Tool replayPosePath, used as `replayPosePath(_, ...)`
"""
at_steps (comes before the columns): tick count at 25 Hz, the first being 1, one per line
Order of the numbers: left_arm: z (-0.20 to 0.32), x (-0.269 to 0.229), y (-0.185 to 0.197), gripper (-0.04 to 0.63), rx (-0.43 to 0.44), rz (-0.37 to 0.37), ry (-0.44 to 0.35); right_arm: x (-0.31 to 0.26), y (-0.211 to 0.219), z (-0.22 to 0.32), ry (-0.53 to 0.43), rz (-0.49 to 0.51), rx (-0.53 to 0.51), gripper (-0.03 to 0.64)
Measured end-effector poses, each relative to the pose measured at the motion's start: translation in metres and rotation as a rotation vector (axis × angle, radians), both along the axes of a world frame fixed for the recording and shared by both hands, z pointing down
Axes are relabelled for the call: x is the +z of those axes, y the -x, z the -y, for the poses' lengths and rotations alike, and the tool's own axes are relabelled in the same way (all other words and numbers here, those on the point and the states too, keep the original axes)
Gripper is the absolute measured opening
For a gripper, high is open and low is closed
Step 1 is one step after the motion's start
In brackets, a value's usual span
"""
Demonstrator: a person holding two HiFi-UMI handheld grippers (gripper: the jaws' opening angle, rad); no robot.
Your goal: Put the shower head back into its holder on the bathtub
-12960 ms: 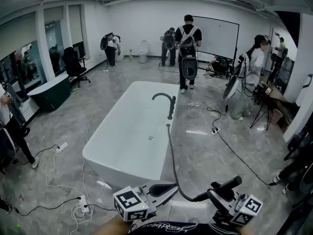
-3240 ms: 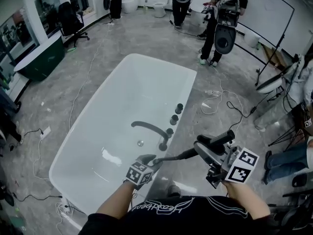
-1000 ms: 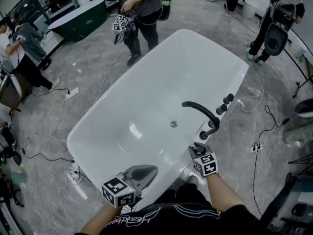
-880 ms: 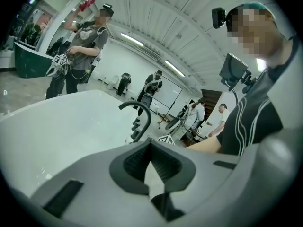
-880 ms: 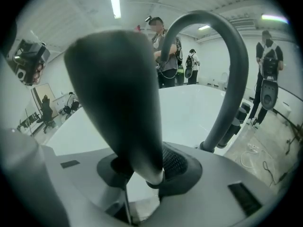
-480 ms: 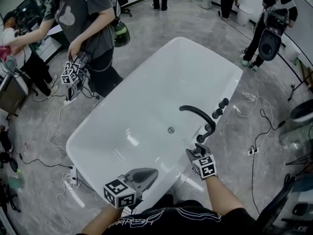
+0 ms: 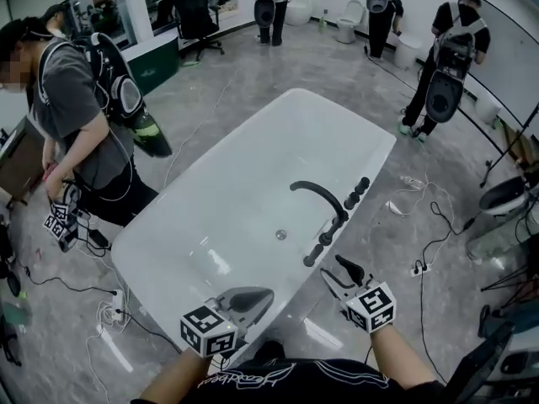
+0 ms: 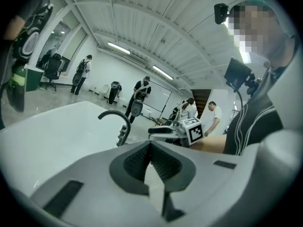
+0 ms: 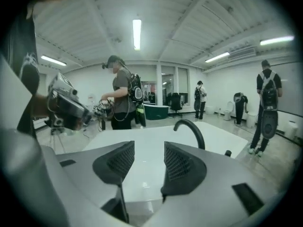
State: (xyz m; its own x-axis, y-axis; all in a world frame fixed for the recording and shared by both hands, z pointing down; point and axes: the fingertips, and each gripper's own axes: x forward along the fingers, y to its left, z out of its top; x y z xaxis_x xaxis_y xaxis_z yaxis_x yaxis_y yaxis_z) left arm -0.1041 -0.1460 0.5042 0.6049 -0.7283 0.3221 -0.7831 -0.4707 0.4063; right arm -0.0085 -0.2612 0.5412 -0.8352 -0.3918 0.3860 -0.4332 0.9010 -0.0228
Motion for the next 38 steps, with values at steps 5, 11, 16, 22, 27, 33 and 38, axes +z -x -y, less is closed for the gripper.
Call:
replayPosePath(5,-0.039,-0.038,-0.063,0.005,0.059,0.047,-0.073,-0.079,-0.037,-0.098,0.123,0.204,-0.173,0.089)
replayPosePath(11,-0.098,-0.069,-0.136,0.005,0.112,0.05,-0.147,-0.118,-0.092,-0.198,0.108,0.24,-0.29,0.032)
replayPosePath(16,-0.136,-0.084,-0.166,0.005,0.127,0.072,-0.193,-0.127,-0.12,-0.248,0.105,0.27,-0.299,0.018)
replayPosePath(22,-0.158,-0.099,-0.188,0.005,0.131,0.092,-0.225,-0.142,-0.143,-0.267,0.119,0.316,-0.286,0.015)
replayPosePath(27,-0.168,-0.104,-0.196,0.005,0.127,0.106,-0.23,-0.146,-0.151,-0.277,0.107,0.321,-0.294,0.015)
replayPosePath(33,-0.17,-0.107,-0.203,0.005,0.13,0.119,-0.24,-0.147,-0.155,-0.281,0.092,0.319,-0.3,0.014)
replayPosePath(38,-0.173,-0.105,-0.204,0.005,0.136,0.12,-0.245,-0.146,-0.155,-0.286,0.082,0.319,-0.303,0.014)
